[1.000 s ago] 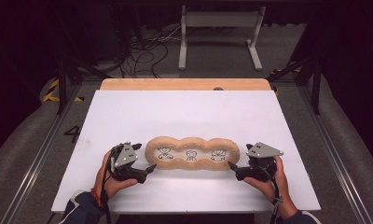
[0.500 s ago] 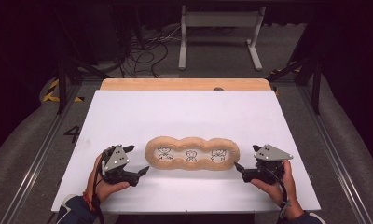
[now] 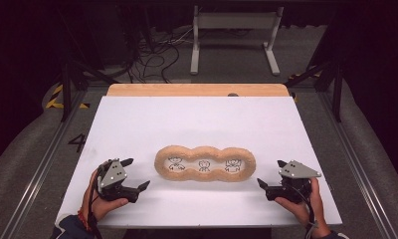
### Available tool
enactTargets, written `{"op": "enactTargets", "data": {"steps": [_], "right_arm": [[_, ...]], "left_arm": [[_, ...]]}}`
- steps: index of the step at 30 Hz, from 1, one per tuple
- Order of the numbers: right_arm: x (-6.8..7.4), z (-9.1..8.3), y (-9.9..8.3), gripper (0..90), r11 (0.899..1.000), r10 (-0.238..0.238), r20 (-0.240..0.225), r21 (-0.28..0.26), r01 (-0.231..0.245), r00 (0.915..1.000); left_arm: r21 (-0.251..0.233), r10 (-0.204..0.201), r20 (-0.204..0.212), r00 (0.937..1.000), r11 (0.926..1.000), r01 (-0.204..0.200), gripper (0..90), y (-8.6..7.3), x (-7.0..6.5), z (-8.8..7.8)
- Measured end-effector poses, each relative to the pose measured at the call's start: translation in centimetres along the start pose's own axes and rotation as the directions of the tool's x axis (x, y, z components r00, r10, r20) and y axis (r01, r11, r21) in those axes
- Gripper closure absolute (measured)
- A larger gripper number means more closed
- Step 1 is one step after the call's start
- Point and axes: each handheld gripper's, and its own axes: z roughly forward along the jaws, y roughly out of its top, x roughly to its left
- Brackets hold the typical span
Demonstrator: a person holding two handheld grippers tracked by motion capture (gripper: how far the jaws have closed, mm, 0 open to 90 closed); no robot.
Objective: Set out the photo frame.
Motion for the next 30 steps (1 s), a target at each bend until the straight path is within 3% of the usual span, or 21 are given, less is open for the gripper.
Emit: {"op": "enactTargets", "data": {"steps": [11,20,30], "right_arm": [[-0.8,-1.2,-1.6,9.8,1.0,0.013,0.048,-0.005,-0.013,0.9988],[-1.7,-2.5,-3.4,9.9,0.998,0.06,0.098,-0.007,-0.059,0.9934],[-2.3,-3.3,-4.7,9.9,0.996,0.088,0.135,-0.017,-0.087,0.9869]], "left_arm": [[0.009,-0.011,-0.018,0.9998,0.9999,0.011,9.3,-1.0,0.4,-0.9],[0.008,-0.025,-0.055,0.9982,0.9996,0.026,9.1,-1.8,0.8,-1.6],[0.007,-0.044,-0.055,0.9975,0.999,0.045,9.1,-2.6,1.2,-2.1]]}}
